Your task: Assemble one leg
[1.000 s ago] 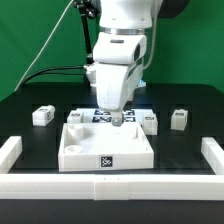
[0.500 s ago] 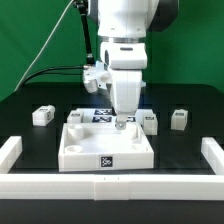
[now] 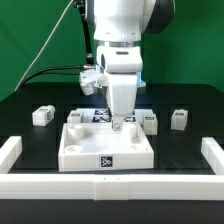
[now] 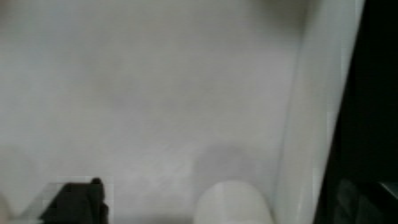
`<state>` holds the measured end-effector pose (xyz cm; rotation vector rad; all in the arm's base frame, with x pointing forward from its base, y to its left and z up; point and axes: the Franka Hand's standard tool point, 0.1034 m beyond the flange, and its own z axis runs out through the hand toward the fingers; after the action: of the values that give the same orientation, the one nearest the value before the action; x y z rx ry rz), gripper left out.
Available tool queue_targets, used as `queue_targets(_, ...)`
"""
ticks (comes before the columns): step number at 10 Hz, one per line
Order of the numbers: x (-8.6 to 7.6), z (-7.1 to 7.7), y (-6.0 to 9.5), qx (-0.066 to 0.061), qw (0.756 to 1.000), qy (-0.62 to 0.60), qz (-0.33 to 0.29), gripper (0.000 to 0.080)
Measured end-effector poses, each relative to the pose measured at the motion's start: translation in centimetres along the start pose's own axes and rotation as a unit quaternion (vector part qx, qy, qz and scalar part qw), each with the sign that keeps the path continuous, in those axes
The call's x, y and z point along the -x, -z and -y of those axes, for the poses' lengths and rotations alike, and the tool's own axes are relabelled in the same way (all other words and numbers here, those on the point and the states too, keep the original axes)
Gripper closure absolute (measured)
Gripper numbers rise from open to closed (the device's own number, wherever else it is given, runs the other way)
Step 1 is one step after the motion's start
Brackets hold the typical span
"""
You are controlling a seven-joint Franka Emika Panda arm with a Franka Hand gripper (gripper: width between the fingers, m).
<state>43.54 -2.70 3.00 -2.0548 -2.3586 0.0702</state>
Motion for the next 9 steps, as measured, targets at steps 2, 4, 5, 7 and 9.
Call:
queue_targets(2,0.4,1.0,-1.0,-0.01,1.0,-0.007,-0.004,0.015)
queue_targets(4,0.3,1.4,-2.0,-0.018,1.0,-0.008,-0.008,0.015)
queue_targets(5,0.2,1.3,-2.1,-0.019,1.0,-0.007,-0.009,0.015)
queue_targets(7,0.2,1.2,-2.1,-0.018,1.0,-0.008,-0.008,0.015)
queue_targets(9,0.3,1.3,-2.1,-0.018,1.0,-0.009,-0.008,0.0239)
